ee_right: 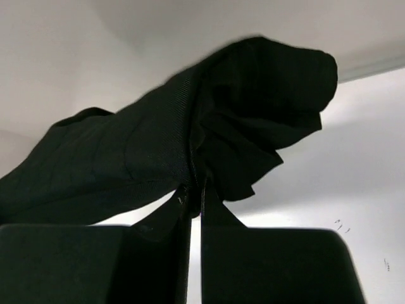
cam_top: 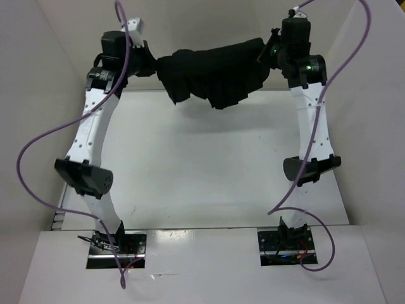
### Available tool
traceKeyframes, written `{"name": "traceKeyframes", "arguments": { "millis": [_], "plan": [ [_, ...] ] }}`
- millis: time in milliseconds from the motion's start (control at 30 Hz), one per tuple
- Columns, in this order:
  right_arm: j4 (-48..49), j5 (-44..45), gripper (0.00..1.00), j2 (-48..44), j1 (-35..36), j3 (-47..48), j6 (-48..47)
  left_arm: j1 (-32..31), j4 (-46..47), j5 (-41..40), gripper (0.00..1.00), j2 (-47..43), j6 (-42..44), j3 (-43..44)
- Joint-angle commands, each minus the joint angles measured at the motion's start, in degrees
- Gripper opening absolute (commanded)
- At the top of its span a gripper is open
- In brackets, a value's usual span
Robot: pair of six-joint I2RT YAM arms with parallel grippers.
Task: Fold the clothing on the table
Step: Fold the skirt
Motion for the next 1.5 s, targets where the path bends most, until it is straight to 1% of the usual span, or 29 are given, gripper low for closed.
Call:
{"name": "traceKeyframes", "arguments": {
  "millis": [0,33,100,133,200,233,267,300,333,400,433,500,533,600,700,800,867,900,933,967,1033,1067,1100,1167,1200,1300,1400,1433,1467],
  "plan": [
    [-5.97,4.85,0.0,-2.62,-1.66,0.35,-2.46,1.69,0.78,-3.59,0.0,-8.06,2.36,-6.76],
    [-5.36,3.53,0.0,-3.41,-1.14,-2.19,-2.46,1.7,0.17,-3.58,0.0,-8.68,2.37,-8.98],
    [-6.05,1.33,0.0,-5.52,-1.13,-12.11,-2.46,1.7,-0.53,-1.83,0.0,-10.61,1.24,-15.03],
    [-6.06,1.32,0.0,-6.4,0.17,-21.19,-1.85,1.7,-1.14,-0.96,0.0,-11.4,1.22,-22.37],
    [-5.28,1.32,0.0,-10.96,1.67,-33.17,-0.8,1.7,-1.15,2.21,0.0,-14.12,0.7,-30.66],
    [-3.35,0.53,0.0,-13.16,2.55,-46.99,-0.79,1.7,-1.15,3.26,0.0,-15.44,0.17,-35.32],
    [-0.12,-0.26,0.0,-15.61,4.3,-53.48,0.6,1.7,-0.28,4.14,0.0,-18.41,0.17,-44.59],
    [1.05,-2.44,0.0,-19.99,5.01,-59.37,1.31,1.7,0.42,5.37,0.0,-20.09,-0.35,-49.2],
    [1.06,-7.16,0.0,-21.77,5.63,-68.83,2.45,1.7,0.43,6.34,0.0,-21.76,-1.14,-53.17],
    [-0.52,-10.44,0.0,-26.94,7.38,-75.83,4.3,0.91,-0.61,10.01,0.0,-26.95,-1.84,-62.12],
    [-1.04,-12.2,0.0,-29.06,8.26,-80.91,6.05,0.21,-1.41,10.73,0.0,-28.62,-2.63,-64.0],
    [-3.32,-14.5,0.0,-32.76,9.94,-83.33,7.81,0.2,-4.04,12.05,0.0,-33.81,-3.25,-66.73],
    [-4.2,-14.5,0.0,-35.39,9.94,-83.34,8.43,-0.32,-4.92,12.06,0.0,-36.43,-3.26,-68.05],
    [-5.61,-14.5,0.0,-36.12,9.94,-79.76,9.05,-0.33,-7.03,11.36,0.0,-36.99,-3.26,-68.06],
    [-4.48,-13.98,0.0,-34.02,9.94,-75.97,9.05,-0.33,-7.04,9.95,0.0,-33.83,-0.9,-66.13],
    [-0.01,-12.4,0.0,-27.87,9.33,-71.05,7.38,0.2,-2.83,9.95,0.0,-26.72,1.13,-63.68],
    [4.39,-11.87,0.0,-21.83,7.75,-68.93,6.16,0.72,0.07,10.48,0.0,-19.0,1.75,-60.69],
    [5.53,-11.34,0.0,-19.7,6.79,-65.44,5.37,0.73,0.08,10.48,0.0,-16.1,2.27,-58.5],
    [7.63,-11.34,0.0,-17.59,4.86,-63.32,4.84,0.73,0.69,10.48,0.0,-10.24,2.28,-52.82],
    [8.17,-10.64,0.0,-13.74,3.97,-60.86,4.31,0.73,0.7,10.48,0.0,-7.48,2.28,-49.46],
    [8.18,-7.13,0.0,-10.47,1.78,-51.38,4.31,1.34,-1.04,9.6,0.0,-0.47,2.28,-41.99],
    [7.13,-5.99,0.0,-7.41,1.07,-47.52,4.31,2.65,-1.93,9.6,0.0,1.23,2.28,-34.21],
    [6.08,-3.19,0.0,-6.25,0.54,-39.13,3.78,2.66,-2.72,9.6,0.0,3.33,2.28,-30.39],
    [3.0,0.16,0.0,-4.83,-0.08,-31.26,3.78,3.28,-4.57,9.6,0.0,3.36,1.75,-23.62],
    [2.21,1.92,0.0,-4.31,-0.08,-24.08,3.78,3.8,-4.58,9.08,0.0,3.36,1.75,-17.5],
    [-0.25,10.26,0.0,-4.3,-0.08,-13.05,2.64,6.16,-6.78,10.29,0.04,0.91,1.75,-7.37],
    [-0.87,17.74,0.0,-6.49,-0.08,-6.09,0.89,7.75,-4.68,11.36,0.07,-4.26,0.09,-5.04],
    [-0.87,18.8,0.0,-7.19,0.44,-5.56,0.1,8.37,-1.27,11.36,0.07,-6.03,-1.31,-6.43],
    [-0.35,18.81,0.0,-7.9,0.45,-6.34,-0.43,8.38,0.59,12.05,0.08,-7.88,-1.85,-10.97]
  ]
}}
